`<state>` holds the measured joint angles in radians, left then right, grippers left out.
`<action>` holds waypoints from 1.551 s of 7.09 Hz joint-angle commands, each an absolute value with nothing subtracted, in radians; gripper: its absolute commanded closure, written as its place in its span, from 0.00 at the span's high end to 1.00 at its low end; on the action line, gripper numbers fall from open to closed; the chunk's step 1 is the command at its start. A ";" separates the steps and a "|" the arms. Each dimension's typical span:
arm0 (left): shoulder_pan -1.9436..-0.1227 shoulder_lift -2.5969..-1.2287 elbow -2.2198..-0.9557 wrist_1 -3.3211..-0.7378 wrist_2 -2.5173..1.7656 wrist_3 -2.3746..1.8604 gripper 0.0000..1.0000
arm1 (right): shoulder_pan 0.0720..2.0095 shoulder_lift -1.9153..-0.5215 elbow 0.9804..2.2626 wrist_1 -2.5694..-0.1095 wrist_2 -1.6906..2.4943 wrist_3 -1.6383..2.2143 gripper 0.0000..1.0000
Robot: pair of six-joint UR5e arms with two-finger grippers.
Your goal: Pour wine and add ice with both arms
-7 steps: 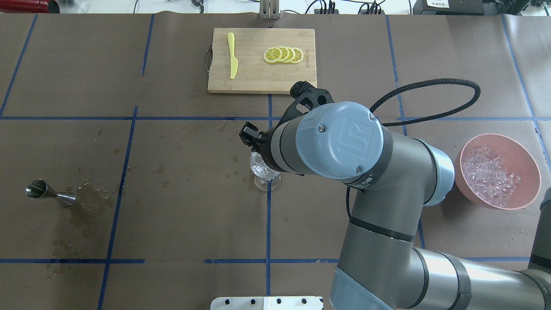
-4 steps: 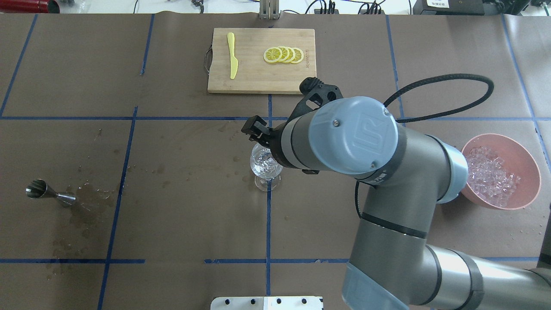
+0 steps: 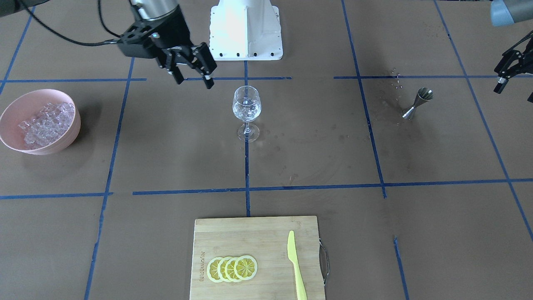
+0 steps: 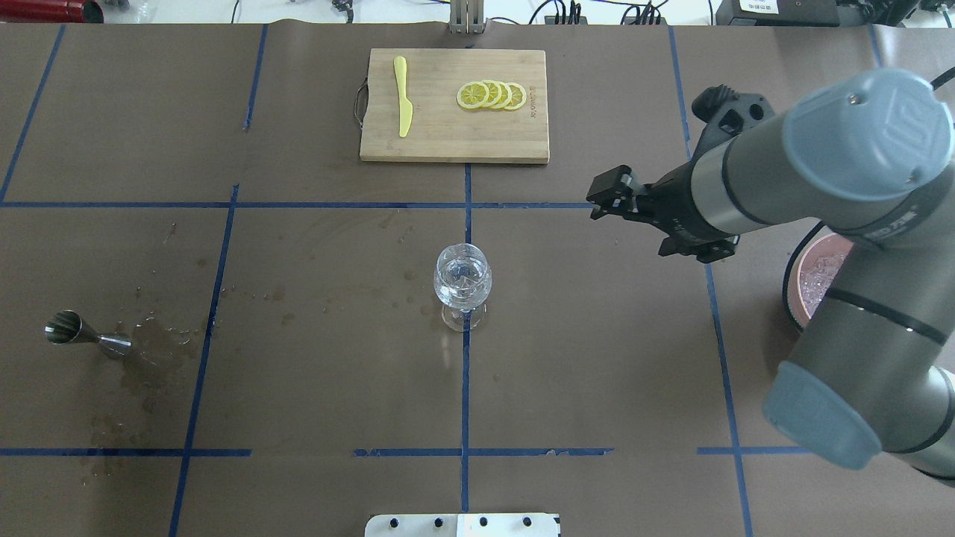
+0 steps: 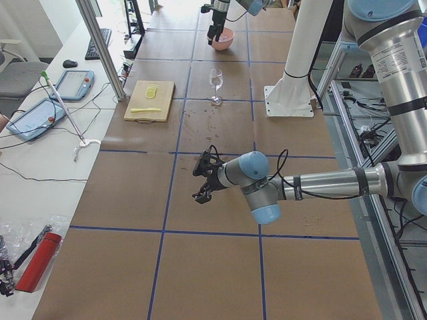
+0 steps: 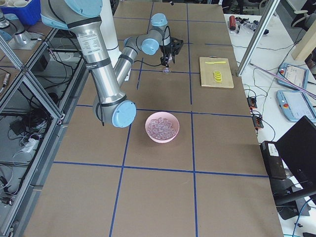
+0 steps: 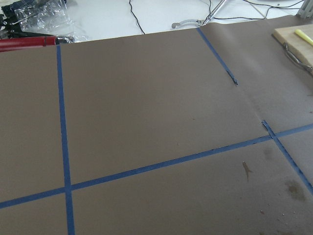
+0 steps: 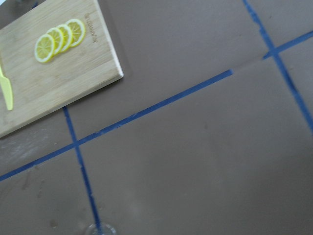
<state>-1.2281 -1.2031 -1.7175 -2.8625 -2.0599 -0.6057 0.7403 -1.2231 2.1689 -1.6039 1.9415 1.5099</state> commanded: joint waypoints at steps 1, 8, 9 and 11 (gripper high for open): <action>-1.235 -1.222 -1.701 -2.724 -2.063 -0.381 1.00 | 0.958 -1.386 2.163 -1.606 2.067 1.132 1.00; -1.338 -1.336 -1.713 -2.312 -2.350 -0.164 1.00 | 1.481 -1.431 1.699 -1.609 2.339 0.197 1.00; -1.341 -1.336 -1.712 -2.254 -2.353 -0.154 1.00 | 1.530 -1.431 1.640 -1.609 2.386 0.122 1.00; -1.361 -1.344 -1.765 -2.104 -2.503 -0.153 1.00 | 1.545 -1.430 1.589 -1.606 2.395 0.061 1.00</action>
